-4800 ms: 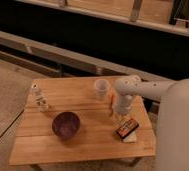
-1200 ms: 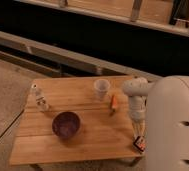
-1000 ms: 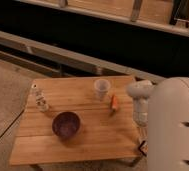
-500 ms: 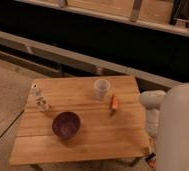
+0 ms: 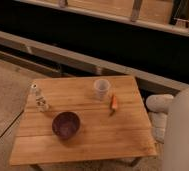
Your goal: Push the eraser across the table
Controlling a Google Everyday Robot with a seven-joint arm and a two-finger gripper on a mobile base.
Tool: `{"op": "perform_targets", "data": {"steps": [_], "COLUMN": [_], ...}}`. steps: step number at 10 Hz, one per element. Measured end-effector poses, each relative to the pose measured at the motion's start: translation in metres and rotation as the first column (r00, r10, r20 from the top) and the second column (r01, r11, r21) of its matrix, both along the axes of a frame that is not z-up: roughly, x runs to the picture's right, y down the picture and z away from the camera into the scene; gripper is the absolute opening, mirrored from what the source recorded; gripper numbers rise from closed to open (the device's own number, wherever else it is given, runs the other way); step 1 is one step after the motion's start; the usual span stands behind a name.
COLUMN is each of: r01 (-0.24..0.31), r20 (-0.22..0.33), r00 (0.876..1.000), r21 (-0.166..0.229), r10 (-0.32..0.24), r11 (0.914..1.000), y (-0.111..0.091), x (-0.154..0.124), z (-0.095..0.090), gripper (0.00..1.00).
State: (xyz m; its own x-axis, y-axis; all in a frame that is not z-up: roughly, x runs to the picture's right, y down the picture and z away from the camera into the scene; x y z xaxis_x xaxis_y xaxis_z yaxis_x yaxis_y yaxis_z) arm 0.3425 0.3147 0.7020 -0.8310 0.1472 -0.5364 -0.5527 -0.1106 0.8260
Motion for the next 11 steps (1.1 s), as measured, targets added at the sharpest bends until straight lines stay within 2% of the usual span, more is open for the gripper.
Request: {"op": "perform_targets", "data": {"steps": [1,2,3,4,5,6,8,9,11], "r01": [0.027,0.070,0.101,0.116,0.128,0.131,0.145,0.163,0.195], "r20": [0.041,0.132,0.213,0.275,0.358,0.422,0.514,0.569,0.619], "r00": [0.999,0.986,0.962,0.934,0.881,0.827,0.713,0.603,0.474], "r21": [0.086,0.210,0.307,0.374,0.448,0.497,0.557,0.597,0.621], "r10": [-0.031,-0.099,-0.172,-0.230,-0.309,-0.371,-0.477,-0.558,-0.627], "r11": [0.9959,0.9751,0.9462,0.9199,0.8846,0.8578,0.8177,0.7853,0.7595], "y": [-0.025,-0.066,-0.102,-0.127,-0.158,-0.179,-0.211,-0.236,-0.262], "x": [-0.004,-0.023,-0.045,-0.065,-0.092,-0.115,-0.153,-0.179,-0.198], "z": [0.014,0.036,0.052,0.062,0.072,0.076,0.082,0.085,0.089], "gripper": [0.00,0.00,0.00,0.00,0.00,0.00,0.00,0.02,0.07]}}
